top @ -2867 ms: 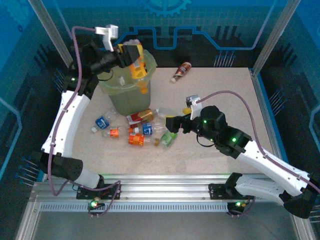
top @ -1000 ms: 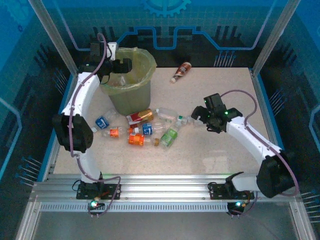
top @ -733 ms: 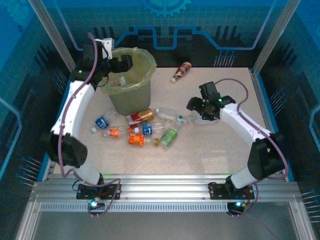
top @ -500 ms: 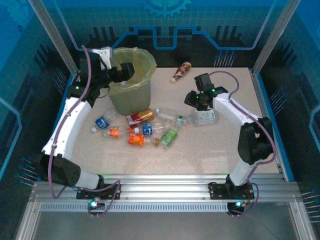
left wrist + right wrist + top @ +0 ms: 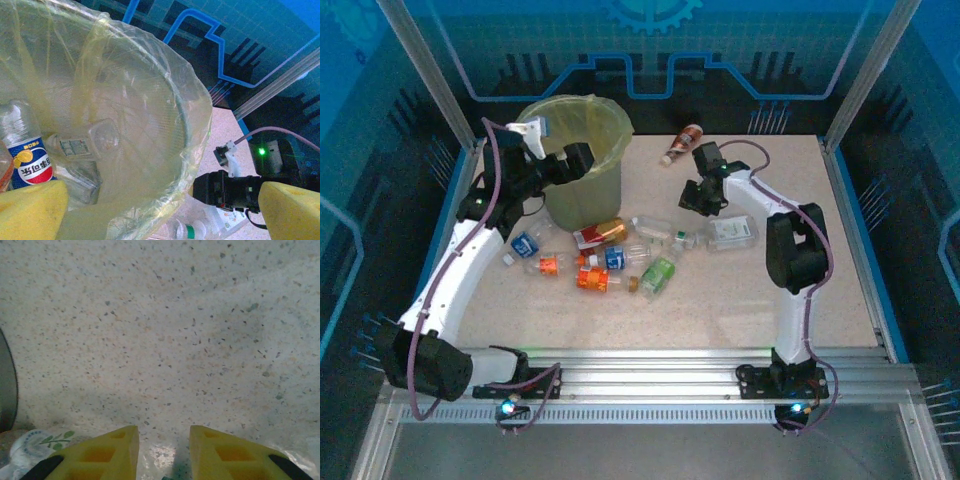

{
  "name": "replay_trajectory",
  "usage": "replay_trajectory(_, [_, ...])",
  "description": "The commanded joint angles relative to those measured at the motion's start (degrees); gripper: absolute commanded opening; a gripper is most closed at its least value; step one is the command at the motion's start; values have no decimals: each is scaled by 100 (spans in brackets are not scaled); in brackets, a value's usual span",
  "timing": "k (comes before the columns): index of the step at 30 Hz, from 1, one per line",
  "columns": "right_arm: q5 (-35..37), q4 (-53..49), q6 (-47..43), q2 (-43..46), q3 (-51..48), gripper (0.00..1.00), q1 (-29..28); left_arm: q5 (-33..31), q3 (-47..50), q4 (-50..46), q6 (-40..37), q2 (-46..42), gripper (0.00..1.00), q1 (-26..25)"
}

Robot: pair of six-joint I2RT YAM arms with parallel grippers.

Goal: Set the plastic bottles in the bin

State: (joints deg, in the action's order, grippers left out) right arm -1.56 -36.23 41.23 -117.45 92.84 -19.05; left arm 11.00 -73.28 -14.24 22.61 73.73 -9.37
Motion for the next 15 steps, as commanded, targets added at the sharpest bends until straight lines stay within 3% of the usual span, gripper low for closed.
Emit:
replay_trajectory(1, [-11, -184, -85, 47, -143, 33, 103, 171, 172, 170, 100, -133, 99, -52])
replay_trajectory(15, [154, 106, 7, 894, -1406, 33, 187, 155, 274, 229, 165, -61, 99, -56])
